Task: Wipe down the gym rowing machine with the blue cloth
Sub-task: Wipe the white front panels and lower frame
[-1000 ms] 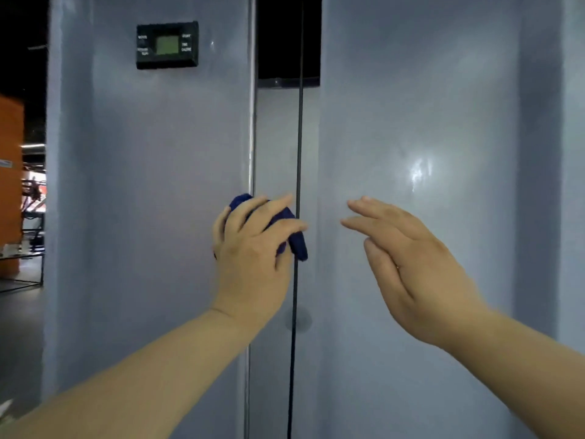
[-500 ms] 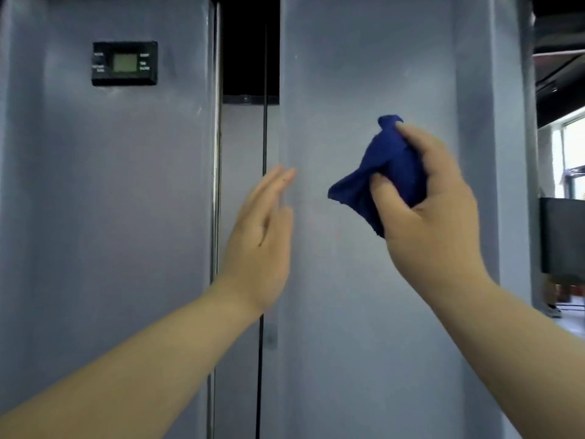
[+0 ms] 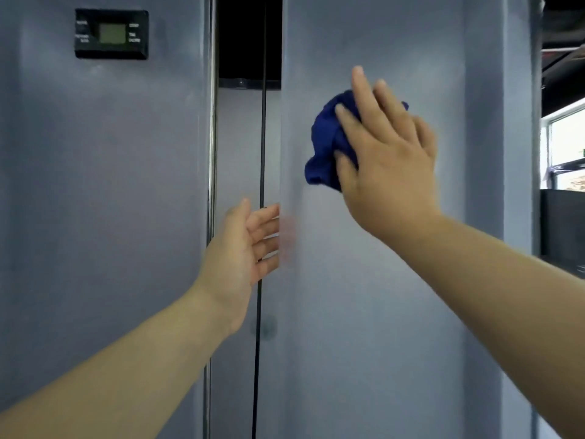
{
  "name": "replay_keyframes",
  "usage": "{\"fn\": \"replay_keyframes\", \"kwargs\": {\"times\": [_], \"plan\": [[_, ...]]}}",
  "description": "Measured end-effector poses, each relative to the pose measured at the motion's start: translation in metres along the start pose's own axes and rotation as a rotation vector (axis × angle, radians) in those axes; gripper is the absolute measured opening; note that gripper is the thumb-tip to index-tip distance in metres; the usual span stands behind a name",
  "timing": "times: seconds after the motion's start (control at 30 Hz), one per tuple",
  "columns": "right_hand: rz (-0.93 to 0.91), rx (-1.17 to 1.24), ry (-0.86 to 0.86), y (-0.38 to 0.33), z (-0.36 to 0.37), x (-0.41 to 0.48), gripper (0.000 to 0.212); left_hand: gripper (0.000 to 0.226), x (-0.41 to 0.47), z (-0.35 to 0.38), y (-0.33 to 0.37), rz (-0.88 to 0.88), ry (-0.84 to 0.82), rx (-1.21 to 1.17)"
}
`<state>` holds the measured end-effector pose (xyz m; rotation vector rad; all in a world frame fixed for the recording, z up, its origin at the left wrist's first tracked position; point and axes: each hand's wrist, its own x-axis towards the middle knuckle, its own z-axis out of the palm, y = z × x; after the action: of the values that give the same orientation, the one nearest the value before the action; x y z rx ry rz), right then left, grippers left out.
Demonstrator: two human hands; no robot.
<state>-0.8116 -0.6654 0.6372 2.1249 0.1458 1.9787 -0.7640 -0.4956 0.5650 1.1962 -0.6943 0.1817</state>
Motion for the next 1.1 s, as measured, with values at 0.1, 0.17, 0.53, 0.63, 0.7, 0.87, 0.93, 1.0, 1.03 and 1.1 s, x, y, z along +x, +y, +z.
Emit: {"fn": "replay_keyframes", "kwargs": {"times": [0.1, 0.17, 0.53, 0.63, 0.7, 0.87, 0.93, 1.0, 1.03, 1.1], "plan": [[-0.025, 0.022, 0.01, -0.014, 0.005, -0.013, 0.051, 0.052, -0.003, -0.002, 0.0, 0.008, -0.029, 0.002], [-0.244, 0.013, -0.058, -0.021, 0.009, -0.054, 0.048, 0.055, -0.005, -0.002, -0.002, 0.032, -0.046, 0.009], [-0.05, -0.007, 0.091, 0.047, -0.005, -0.049, 0.041, 0.049, -0.013, -0.003, -0.007, 0.547, -0.069, 0.556], [-0.452, -0.02, -0.079, 0.034, -0.001, -0.097, 0.041, 0.057, -0.015, -0.006, -0.027, 0.744, -0.116, 0.967], [-0.52, -0.039, -0.051, 0.046, -0.002, -0.082, 0.039, 0.06, -0.016, -0.006, -0.034, 0.756, -0.121, 1.057], [-0.153, 0.017, 0.073, 0.036, 0.001, -0.044, 0.042, 0.069, -0.012, -0.003, -0.042, 0.813, -0.071, 1.189], [-0.464, -0.002, -0.056, 0.026, 0.008, -0.077, 0.043, 0.069, -0.011, -0.002, -0.043, 0.812, -0.068, 1.204], [-0.63, 0.004, -0.134, 0.034, 0.005, -0.083, 0.042, 0.069, -0.009, -0.003, -0.044, 0.815, -0.073, 1.224], [-0.606, -0.001, -0.094, 0.042, 0.003, -0.071, 0.041, 0.07, -0.008, -0.004, -0.044, 0.828, -0.072, 1.232], [-0.335, -0.017, 0.023, 0.054, -0.001, -0.036, 0.041, 0.071, -0.008, -0.005, -0.045, 0.854, -0.066, 1.251]]}}
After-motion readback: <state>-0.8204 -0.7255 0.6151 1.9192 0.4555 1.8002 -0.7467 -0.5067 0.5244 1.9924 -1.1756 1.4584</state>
